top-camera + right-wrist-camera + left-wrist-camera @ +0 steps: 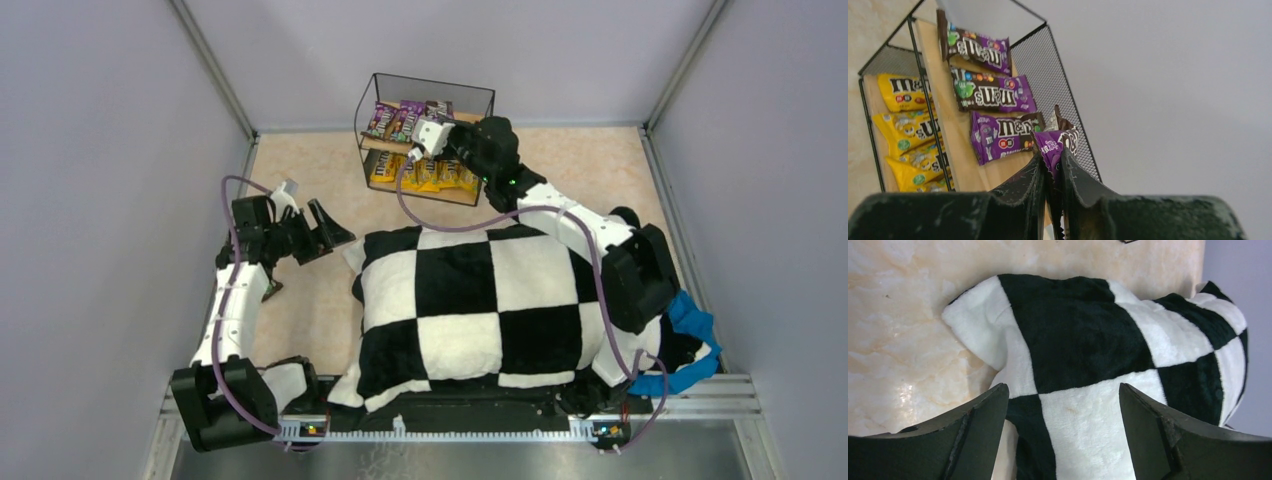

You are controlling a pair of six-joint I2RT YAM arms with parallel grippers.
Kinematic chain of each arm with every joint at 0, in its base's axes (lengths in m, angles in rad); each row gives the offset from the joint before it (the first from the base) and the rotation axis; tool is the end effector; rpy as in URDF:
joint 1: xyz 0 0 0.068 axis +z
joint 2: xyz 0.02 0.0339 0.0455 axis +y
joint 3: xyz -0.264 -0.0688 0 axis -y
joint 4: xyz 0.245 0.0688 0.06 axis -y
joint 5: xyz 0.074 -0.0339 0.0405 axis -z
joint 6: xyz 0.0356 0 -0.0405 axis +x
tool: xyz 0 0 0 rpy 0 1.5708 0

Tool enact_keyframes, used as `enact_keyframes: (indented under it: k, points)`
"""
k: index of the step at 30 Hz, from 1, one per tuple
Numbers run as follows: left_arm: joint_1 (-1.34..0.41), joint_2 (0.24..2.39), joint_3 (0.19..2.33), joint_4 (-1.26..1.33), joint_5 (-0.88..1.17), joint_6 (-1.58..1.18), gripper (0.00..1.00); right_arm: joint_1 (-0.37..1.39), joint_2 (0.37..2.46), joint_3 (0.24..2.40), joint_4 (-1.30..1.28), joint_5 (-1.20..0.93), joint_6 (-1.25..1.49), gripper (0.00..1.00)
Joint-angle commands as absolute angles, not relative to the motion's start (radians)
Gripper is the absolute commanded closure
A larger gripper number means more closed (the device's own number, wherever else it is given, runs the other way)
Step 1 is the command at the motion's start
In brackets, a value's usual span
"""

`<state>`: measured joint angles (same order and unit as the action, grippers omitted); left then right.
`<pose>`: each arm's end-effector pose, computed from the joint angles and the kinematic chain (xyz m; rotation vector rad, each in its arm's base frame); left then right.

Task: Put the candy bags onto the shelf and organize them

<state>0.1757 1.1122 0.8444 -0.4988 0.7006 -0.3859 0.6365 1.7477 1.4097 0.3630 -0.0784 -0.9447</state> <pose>0.2287 0.0173 0.2730 -0.2886 2.2669 -0.9212 0.3417 0.2560 0.3515 -1.1437 1.0443 -0.1836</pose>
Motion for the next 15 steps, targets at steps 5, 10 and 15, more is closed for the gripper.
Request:
enact_keyframes:
  k: [5, 10, 15]
  points:
    - [0.141, 1.079, 0.784, -0.483, 0.569, -0.314, 0.13, 0.602, 1.911, 1.75, -0.033, -0.008, -1.006, 0.86]
    - [0.132, 1.086, 0.774, -0.458, 0.574, -0.318, 0.14, 0.601, 1.979, 1.841, -0.106, 0.084, -1.008, 0.86]
    - [0.132, 1.091, 0.772, -0.453, 0.574, -0.321, 0.14, 0.6, 2.033, 1.891, -0.103, 0.132, -1.003, 0.85]
